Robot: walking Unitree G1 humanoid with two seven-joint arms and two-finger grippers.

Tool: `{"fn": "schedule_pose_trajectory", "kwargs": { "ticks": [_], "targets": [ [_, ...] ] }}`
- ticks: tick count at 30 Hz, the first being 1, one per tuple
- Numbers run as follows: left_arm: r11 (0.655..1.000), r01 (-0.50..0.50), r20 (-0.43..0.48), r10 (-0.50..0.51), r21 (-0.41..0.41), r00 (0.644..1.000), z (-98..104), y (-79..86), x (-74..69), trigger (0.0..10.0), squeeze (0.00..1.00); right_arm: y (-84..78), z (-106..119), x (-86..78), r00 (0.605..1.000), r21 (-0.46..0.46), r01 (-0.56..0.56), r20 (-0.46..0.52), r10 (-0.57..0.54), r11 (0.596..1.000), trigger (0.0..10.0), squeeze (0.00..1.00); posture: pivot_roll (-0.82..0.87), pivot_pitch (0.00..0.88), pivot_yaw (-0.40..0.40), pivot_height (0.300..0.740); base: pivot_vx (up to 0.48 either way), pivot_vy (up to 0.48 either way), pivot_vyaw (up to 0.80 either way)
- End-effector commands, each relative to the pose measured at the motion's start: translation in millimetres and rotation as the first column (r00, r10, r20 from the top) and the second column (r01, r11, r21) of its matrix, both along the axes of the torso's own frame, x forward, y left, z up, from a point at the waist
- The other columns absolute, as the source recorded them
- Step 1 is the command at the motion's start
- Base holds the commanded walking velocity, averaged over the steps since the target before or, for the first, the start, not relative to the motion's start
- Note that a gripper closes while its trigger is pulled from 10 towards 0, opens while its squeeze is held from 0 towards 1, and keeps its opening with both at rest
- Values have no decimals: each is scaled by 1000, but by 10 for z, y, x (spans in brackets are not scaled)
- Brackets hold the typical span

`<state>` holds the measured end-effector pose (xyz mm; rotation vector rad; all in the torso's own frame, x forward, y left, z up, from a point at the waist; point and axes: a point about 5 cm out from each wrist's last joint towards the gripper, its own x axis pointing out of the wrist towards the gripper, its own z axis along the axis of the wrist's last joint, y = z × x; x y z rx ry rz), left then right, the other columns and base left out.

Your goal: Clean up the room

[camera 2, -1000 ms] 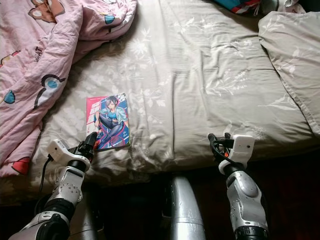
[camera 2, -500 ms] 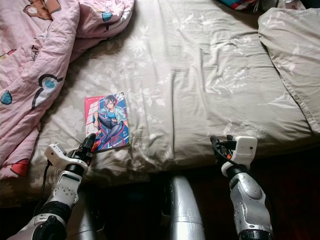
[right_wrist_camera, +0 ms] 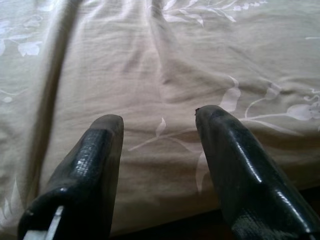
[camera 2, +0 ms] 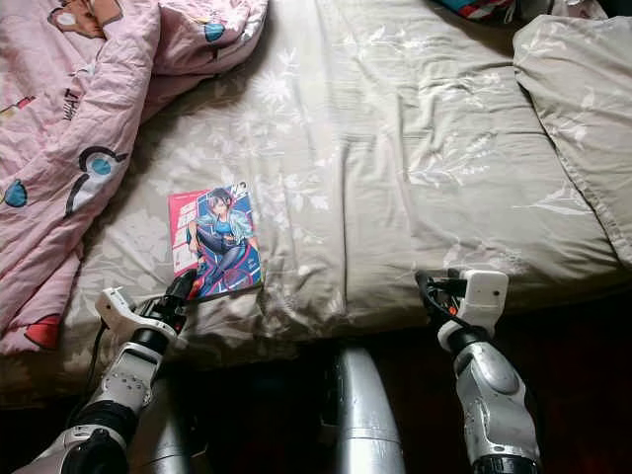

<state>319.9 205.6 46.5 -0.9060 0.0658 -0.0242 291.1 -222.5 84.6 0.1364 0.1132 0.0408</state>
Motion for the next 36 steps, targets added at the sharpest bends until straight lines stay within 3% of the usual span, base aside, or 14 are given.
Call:
{"fn": "schedule_pose_trajectory", "kwargs": {
  "ticks": [1,14,23,36],
  "targets": [
    [995,53,-173,-66,-80,983,-385,-198,-245,0,0,-61,-51,-79,1000,-2,21,-22,-21,1000,10000,0,-162,442,-168,592,0,0,0],
    [994,50,-147,-65,-102,987,-375,-216,-244,0,0,-54,-71,-99,999,0,23,-32,-23,1000,10000,0,-164,445,-168,592,0,0,0],
    [988,-15,-61,6,-152,998,-288,-179,-202,0,0,-26,-88,-111,999,3,16,-37,-16,1000,10000,0,-163,448,-171,592,0,0,0],
    [986,-43,20,47,-160,999,-170,-107,-156,0,0,-19,-158,-96,998,-2,30,-50,-30,1000,10000,0,-148,405,-157,592,0,0,0]
  ]
}}
